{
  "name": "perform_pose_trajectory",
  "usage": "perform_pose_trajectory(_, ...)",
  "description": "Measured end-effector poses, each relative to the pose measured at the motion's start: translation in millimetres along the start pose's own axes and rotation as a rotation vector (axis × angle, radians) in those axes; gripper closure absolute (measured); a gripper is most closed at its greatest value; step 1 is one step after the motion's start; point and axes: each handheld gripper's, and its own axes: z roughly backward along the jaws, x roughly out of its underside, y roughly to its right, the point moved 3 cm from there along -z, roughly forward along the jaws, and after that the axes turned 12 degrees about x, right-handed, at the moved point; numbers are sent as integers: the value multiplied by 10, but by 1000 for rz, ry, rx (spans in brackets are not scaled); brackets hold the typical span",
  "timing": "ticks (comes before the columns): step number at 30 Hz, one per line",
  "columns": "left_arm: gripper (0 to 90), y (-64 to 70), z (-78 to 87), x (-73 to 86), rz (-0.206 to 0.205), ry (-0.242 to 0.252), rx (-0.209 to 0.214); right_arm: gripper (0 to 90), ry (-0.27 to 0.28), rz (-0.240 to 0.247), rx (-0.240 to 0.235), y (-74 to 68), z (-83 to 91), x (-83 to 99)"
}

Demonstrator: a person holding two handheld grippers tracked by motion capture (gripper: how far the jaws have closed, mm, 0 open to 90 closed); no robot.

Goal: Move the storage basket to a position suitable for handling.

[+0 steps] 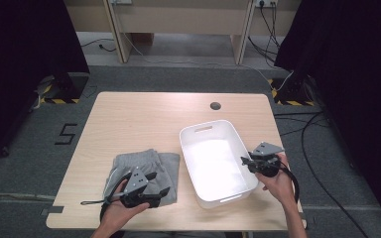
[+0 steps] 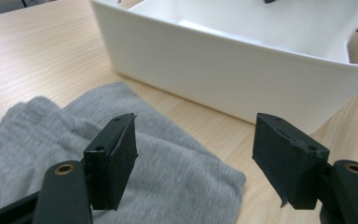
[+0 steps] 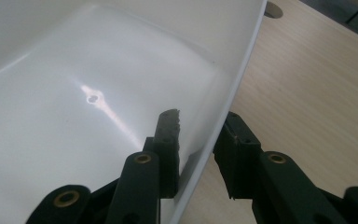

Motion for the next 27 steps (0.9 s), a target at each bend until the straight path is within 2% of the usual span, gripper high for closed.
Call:
perform_pose_trajectory(1, 299, 16, -27, -33, -13, -4, 4, 715, 8, 26, -16, 37, -54, -42)
perform_pose_trajectory(3, 301, 30, -58, -59, -21, -1, 5, 700, 19, -13, -42, 72, -104, -69)
perform_pose_trajectory(4, 301, 37, -72, -67, -22, -3, 8, 658, 12, -37, -38, 84, -116, -74)
perform_pose_trajectory(6, 301, 45, -93, -69, -24, -5, 10, 565, 3, -78, 8, 99, -97, -74)
perform_pose_trajectory(7, 301, 45, -93, -69, -24, -5, 10, 565, 3, -78, 8, 99, -97, -74)
perform_pose_trajectory(8, 301, 43, -102, -63, -22, -5, 10, 507, 17, -128, 33, 92, -17, -59)
perform_pose_trajectory(9, 301, 43, -102, -63, -22, -5, 10, 507, 17, -128, 33, 92, -17, -59)
perform_pose_trajectory(10, 301, 33, -97, -53, -22, -8, 7, 428, 40, -176, 75, 70, 107, -37)
perform_pose_trajectory(12, 301, 16, -90, -42, -15, -6, 5, 414, 80, -234, 86, 20, 253, -9)
perform_pose_trajectory(13, 301, 16, -90, -42, -15, -6, 5, 414, 80, -234, 86, 20, 253, -9)
perform_pose_trajectory(14, 301, -8, -80, -31, -7, -7, 3, 402, 103, -277, 79, -59, 383, 37)
perform_pose_trajectory(15, 301, -18, -78, -29, 3, -1, 2, 400, 119, -298, 82, -109, 439, 66)
perform_pose_trajectory(17, 302, -29, -71, -26, 8, -3, 3, 389, 126, -303, 91, -165, 489, 98)
perform_pose_trajectory(18, 301, -49, -56, -23, 19, 1, 4, 376, 137, -313, 115, -272, 591, 162)
perform_pose_trajectory(19, 302, -49, -56, -23, 19, 1, 4, 376, 137, -313, 115, -272, 591, 162)
perform_pose_trajectory(21, 301, -84, -41, -12, 35, -1, 4, 350, 157, -321, 119, -409, 744, 241)
perform_pose_trajectory(25, 300, -140, -50, 24, 62, -8, 8, 298, 149, -320, 132, -508, 914, 340)
perform_pose_trajectory(27, 299, -148, -53, 32, 69, -7, 8, 274, 138, -326, 137, -527, 935, 375)
